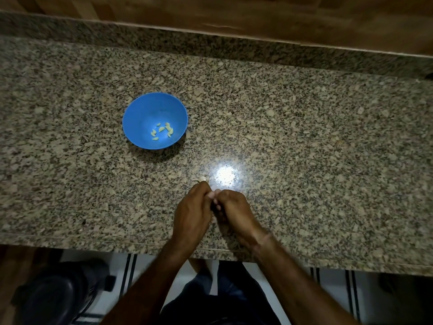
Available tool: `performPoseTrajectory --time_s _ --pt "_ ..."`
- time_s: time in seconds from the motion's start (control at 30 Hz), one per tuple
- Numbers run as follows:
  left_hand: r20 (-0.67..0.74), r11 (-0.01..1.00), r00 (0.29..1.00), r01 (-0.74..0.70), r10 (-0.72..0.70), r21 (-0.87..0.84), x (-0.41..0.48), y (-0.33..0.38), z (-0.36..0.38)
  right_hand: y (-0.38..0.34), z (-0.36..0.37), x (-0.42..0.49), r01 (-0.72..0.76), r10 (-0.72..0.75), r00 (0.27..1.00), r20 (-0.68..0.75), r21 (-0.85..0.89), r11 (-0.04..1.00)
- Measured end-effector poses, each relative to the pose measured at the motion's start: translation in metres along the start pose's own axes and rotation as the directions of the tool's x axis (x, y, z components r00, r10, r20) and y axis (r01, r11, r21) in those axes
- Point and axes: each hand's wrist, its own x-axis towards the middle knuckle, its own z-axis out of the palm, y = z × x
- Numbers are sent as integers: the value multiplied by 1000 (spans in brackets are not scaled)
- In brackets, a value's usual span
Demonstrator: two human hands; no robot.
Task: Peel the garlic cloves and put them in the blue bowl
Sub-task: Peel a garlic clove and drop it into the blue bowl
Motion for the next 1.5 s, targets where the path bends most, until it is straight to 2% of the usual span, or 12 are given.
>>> performPoseTrajectory --time_s 0.07,0.13,0.2,0.27,0.4,0.63,0.77,0.93,1.1,1.2,1.3,1.5 --pt "-17 999 999 32 -31 10 2 2 0 8 0 -5 279 -319 945 -76 -323 904" --pt "4 992 995 104 -104 -66 4 4 3 13 -1 -4 395 -460 886 -65 -414 820" --pt "81 914 969 249 -235 -320 6 5 3 14 -4 1 439 -500 865 -30 -435 786" --pt "234 696 907 419 -350 -584 7 8 0 12 -5 3 460 -508 861 -4 -419 783" --pt "395 493 796 598 -459 -631 11 10 -5 13 -7 2 468 -505 863 2 -382 797" --pt "-62 818 904 351 -423 -456 5 19 5 21 8 -1 224 -211 966 -152 68 972" --pt "104 739 894 422 -436 -525 7 10 9 18 5 -3 337 -377 895 -239 -192 922" --pt "291 549 812 563 -506 -618 9 12 2 15 -6 -1 461 -549 829 -110 -421 781" --pt "392 485 758 641 -521 -595 13 16 -4 17 -13 7 369 -398 912 -99 -224 902" --pt "237 680 868 491 -437 -544 8 21 1 17 -9 5 253 -252 965 -74 -1 967" --pt "10 939 962 269 -273 -214 0 21 9 12 -1 1 114 -106 993 -46 275 955" --pt "-93 968 966 247 -242 43 2 19 15 12 1 -2 41 -5 996 -85 431 901"
